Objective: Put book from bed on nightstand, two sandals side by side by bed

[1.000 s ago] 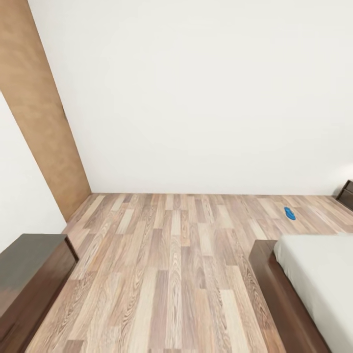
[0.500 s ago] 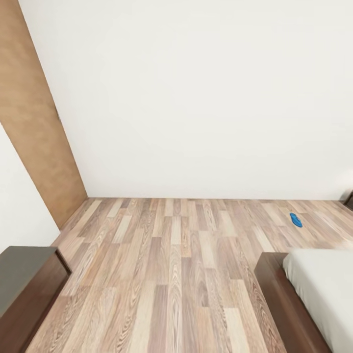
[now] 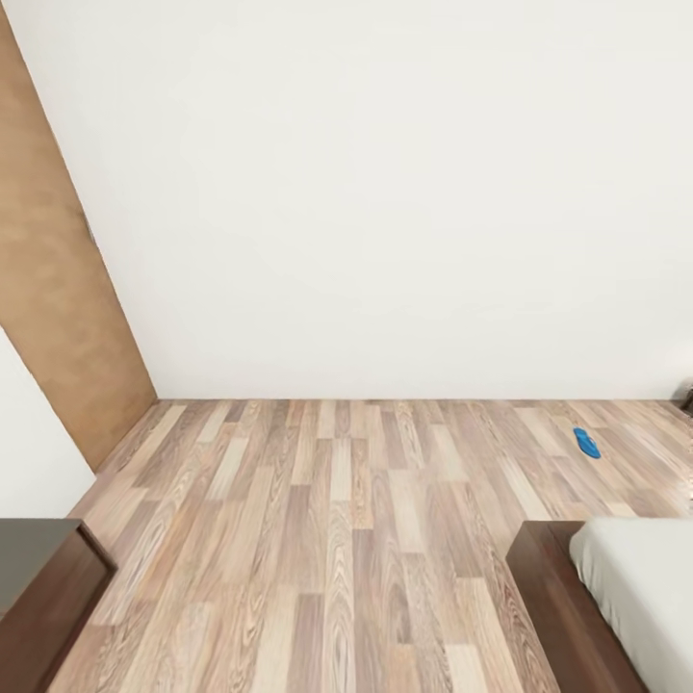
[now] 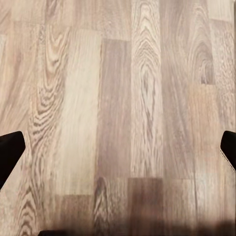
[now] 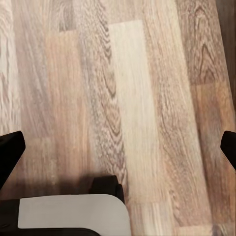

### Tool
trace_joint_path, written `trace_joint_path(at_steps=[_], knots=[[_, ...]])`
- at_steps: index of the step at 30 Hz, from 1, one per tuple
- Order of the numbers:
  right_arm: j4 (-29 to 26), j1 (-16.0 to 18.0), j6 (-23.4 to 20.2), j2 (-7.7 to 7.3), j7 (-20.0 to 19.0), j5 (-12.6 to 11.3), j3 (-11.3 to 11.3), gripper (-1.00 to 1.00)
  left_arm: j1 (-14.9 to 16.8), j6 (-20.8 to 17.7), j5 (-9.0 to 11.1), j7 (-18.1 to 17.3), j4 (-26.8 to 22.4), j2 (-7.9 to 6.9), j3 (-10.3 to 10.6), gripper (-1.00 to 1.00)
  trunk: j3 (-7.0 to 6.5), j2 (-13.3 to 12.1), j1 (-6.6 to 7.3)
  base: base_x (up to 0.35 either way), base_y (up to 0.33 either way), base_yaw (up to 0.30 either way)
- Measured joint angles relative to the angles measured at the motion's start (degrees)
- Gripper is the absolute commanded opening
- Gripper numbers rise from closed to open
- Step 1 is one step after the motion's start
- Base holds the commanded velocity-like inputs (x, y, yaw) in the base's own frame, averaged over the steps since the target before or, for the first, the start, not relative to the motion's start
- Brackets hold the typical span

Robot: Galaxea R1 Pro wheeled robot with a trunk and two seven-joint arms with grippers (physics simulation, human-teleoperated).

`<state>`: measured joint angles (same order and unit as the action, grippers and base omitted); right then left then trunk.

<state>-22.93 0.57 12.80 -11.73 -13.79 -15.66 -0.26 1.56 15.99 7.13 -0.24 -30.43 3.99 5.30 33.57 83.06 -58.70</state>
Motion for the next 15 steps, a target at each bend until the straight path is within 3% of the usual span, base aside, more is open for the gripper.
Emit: trace_joint_path(at_steps=[5,15], knots=[[0.0,0.0,0.0,-0.01,0.0,0.1,0.1,1.00,0.0,0.0,0.0,0.0,0.0,0.00,0.0,1.00,0.00,0.0,0.00,0.320,0.000,-0.179],[0.0,0.0,0.0,0.00,0.0,0.0,0.0,1.00,0.0,0.0,0.0,0.0,0.0,0.00,0.0,1.00,0.00,0.0,0.00,0.320,0.000,-0.017]])
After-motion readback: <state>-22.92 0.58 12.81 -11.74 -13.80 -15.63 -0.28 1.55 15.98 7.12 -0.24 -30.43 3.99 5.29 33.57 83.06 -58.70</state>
